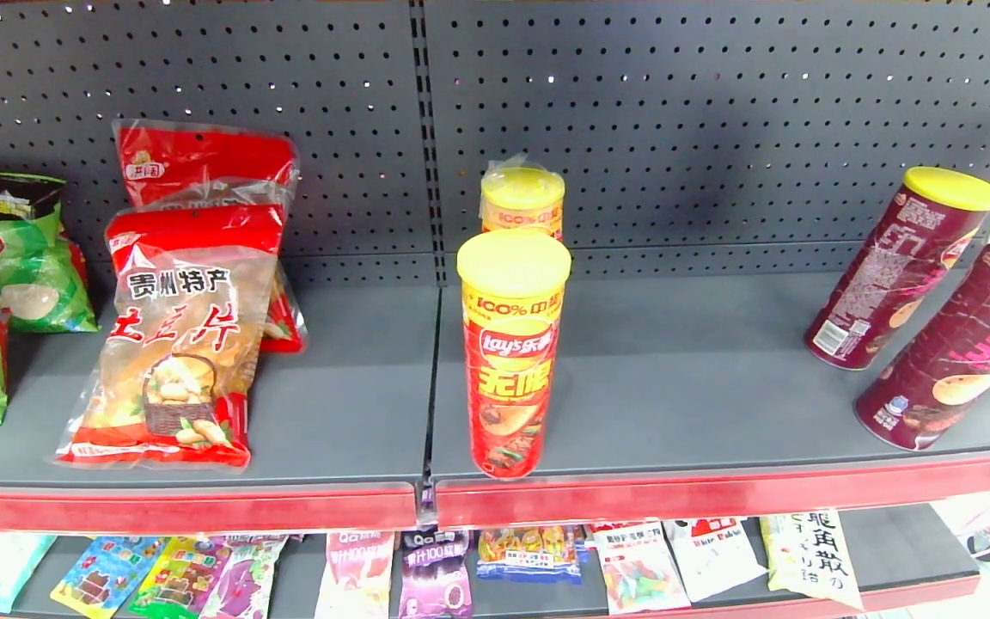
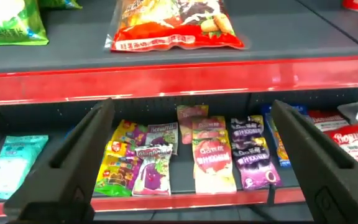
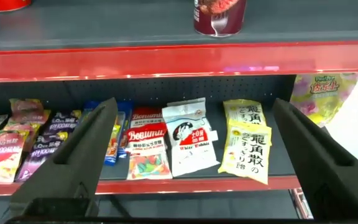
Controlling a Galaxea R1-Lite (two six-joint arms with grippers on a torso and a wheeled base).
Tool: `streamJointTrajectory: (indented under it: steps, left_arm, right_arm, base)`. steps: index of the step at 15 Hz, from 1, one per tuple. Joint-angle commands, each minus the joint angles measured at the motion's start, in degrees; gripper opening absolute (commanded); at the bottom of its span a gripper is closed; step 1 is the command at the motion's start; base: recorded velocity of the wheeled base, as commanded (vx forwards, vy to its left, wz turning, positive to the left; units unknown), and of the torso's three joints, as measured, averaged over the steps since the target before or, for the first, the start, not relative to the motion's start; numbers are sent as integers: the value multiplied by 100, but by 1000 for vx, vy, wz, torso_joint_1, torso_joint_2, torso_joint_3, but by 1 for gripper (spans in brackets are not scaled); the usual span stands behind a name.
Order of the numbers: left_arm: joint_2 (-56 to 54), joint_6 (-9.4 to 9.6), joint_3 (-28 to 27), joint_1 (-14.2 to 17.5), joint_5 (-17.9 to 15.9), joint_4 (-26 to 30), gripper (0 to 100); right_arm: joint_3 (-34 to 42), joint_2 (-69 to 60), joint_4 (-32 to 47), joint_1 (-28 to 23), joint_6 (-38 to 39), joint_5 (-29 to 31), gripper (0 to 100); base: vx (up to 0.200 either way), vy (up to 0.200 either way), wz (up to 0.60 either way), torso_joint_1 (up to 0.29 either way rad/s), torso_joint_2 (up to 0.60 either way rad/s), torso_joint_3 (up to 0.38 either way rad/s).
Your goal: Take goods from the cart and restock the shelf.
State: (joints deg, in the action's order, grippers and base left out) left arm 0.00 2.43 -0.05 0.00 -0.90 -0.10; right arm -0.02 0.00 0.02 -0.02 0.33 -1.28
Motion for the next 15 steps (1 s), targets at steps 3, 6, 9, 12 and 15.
streamJointTrajectory:
  steps: [3, 6, 9, 12, 15]
  left_arm:
    - [0, -269, -4, 0, 20, 19, 100]
    - [0, -251, -4, 0, 2, 19, 100]
    - [0, -260, -4, 0, 2, 19, 100]
    - [0, -260, -4, 0, 20, 19, 100]
    - [0, -251, -4, 0, 20, 19, 100]
  right_arm:
    - [2, 0, 6, -6, -15, -4, 100]
    - [2, 0, 6, -6, -24, -4, 100]
    - [2, 0, 6, 2, -24, 5, 100]
    - [2, 0, 6, -6, -33, 14, 100]
    - [2, 0, 6, -6, -24, 14, 100]
  base:
    - [0, 0, 0, 0, 0, 0]
    - [-133, 0, 0, 3, 6, 2]
    - [-67, 0, 0, 7, 2, -2]
    - [0, -67, 0, 6, 4, 1]
    - [0, -200, 0, 1, 2, 2]
